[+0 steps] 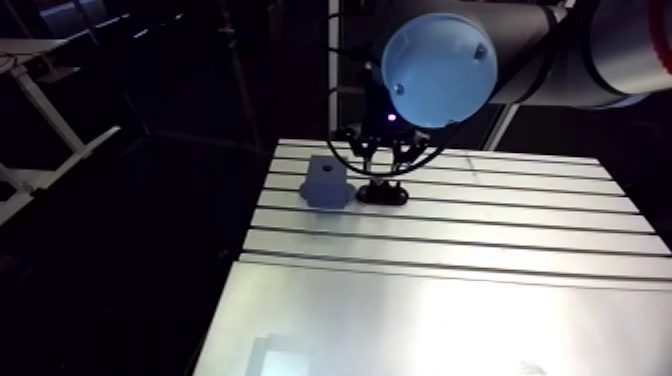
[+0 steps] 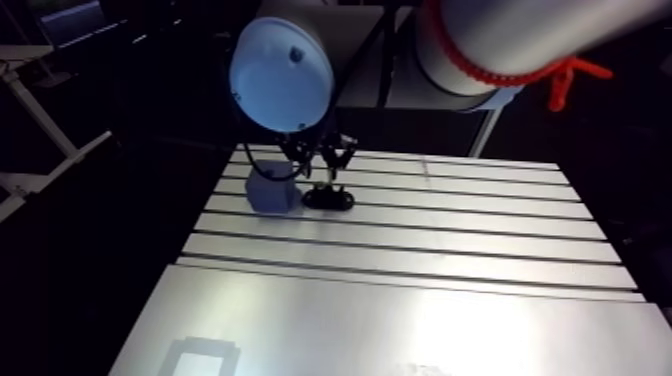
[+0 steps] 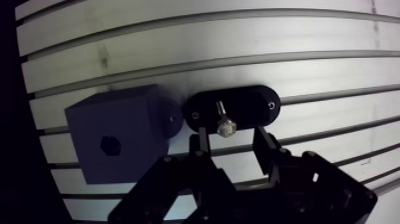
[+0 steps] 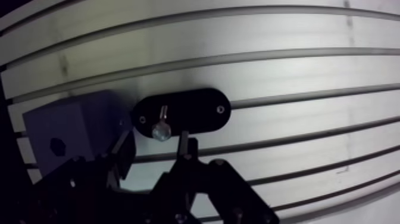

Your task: Pick up the M10 bolt and insert it into the hex recess until seated.

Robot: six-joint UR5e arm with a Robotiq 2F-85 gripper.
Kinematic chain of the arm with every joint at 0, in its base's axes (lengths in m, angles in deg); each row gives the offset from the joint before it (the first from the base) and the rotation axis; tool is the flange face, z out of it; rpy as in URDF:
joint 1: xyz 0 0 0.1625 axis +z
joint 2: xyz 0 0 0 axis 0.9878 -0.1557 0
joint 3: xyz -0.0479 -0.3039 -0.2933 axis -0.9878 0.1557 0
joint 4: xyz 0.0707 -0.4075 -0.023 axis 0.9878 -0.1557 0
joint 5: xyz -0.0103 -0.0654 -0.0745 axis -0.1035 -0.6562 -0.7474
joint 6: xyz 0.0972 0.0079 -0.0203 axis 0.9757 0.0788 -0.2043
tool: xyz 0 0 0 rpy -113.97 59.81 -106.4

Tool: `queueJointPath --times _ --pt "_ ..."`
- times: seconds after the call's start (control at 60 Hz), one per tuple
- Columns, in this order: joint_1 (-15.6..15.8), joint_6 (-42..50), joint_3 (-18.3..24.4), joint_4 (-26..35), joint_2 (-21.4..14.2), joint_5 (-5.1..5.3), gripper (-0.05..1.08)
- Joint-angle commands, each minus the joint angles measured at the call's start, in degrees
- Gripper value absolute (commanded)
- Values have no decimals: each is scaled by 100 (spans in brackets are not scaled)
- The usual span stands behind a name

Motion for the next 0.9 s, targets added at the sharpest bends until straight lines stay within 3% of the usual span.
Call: queueJointPath --times 0.017,0.9 --pt "0 -70 -36 -82 35 -8 50" --pt "-9 -317 -310 -444 35 1 52"
